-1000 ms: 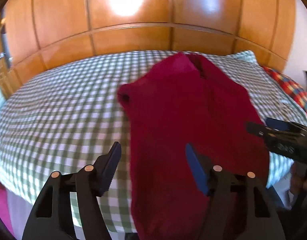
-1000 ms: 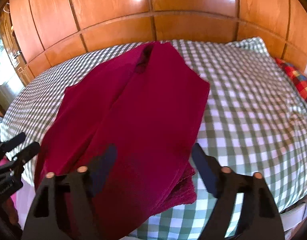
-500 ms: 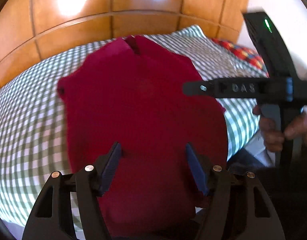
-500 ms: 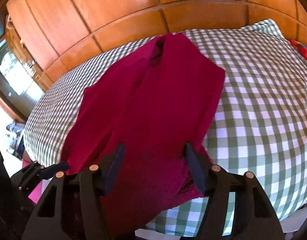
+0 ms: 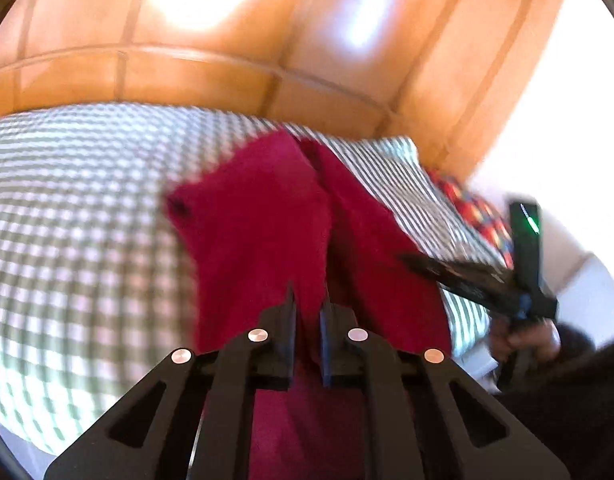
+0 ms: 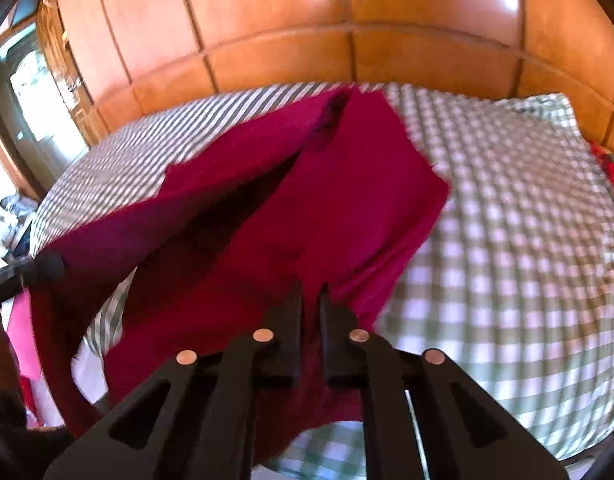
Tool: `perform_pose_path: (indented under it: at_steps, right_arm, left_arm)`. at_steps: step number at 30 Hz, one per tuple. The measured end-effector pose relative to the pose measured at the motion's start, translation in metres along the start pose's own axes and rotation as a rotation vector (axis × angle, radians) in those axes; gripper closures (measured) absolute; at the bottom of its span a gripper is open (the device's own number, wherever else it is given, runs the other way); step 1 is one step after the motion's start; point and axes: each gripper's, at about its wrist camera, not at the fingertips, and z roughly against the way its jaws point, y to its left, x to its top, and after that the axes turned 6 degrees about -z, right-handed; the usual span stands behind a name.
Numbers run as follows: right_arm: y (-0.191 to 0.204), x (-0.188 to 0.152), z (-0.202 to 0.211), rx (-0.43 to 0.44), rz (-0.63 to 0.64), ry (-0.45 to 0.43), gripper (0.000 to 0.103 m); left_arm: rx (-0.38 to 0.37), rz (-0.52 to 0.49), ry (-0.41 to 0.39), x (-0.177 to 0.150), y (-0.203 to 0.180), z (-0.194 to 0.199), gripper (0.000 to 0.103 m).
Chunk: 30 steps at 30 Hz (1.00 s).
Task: Fold small clothes
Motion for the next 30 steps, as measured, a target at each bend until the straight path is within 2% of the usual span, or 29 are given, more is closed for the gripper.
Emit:
perform_pose_path:
  at_steps: [3,6,10,15,19,22,23,24,26,27,28,30]
  right_arm:
    - [-0.033,0.017,0.022,-0.030,-0.072,-0.052,0.098]
    - [-0.069,0.035,0.038,-0.157,-0.093,-0.124,0.098]
    - [-0.121,0.064,0.036,-0.329,-0.113,-0.159,0.098]
    - [-0.183,0.100,0.012,-0.553,-0.131,-0.150,0.098]
    - [-0.217,0.128,-0.017,-0.671,-0.143,-0.113,0.098]
    - [-0.224,0.144,-0.043,-0.731,-0.114,-0.079,0.098]
    - [-0.225,0.146,-0.050,-0.729,-0.108,-0.065,0.097]
    - [-0.223,0.148,-0.055,-0.730,-0.102,-0.061,0.092]
    - [-0.215,0.144,-0.052,-0.708,-0.090,-0.082,0.073]
    - [-0.209,0.141,-0.049,-0.697,-0.093,-0.093,0.048]
    - [-0.203,0.134,-0.042,-0.674,-0.093,-0.109,0.037]
    - [-0.186,0.118,-0.032,-0.593,-0.088,-0.099,0.036]
  left_arm:
    - [0.125,0.055,-0.051,0.020,0.033,0.016,0.096]
    - [0.255,0.097,-0.090,0.043,0.065,0.029,0.096]
    - [0.398,0.156,-0.106,0.073,0.111,0.032,0.096]
    - [0.595,0.230,-0.119,0.115,0.171,0.032,0.096]
    - [0.733,0.272,-0.099,0.147,0.206,0.014,0.096]
    - [0.799,0.225,-0.049,0.160,0.211,-0.011,0.095]
    - [0.823,0.217,-0.025,0.162,0.209,-0.019,0.088]
    - [0.817,0.220,-0.020,0.161,0.208,-0.022,0.082]
    - [0.797,0.229,-0.044,0.153,0.200,-0.021,0.038]
    - [0.789,0.226,-0.076,0.146,0.193,-0.017,0.034]
    - [0.766,0.225,-0.090,0.139,0.187,-0.015,0.033]
    - [0.659,0.226,-0.070,0.121,0.172,-0.015,0.033]
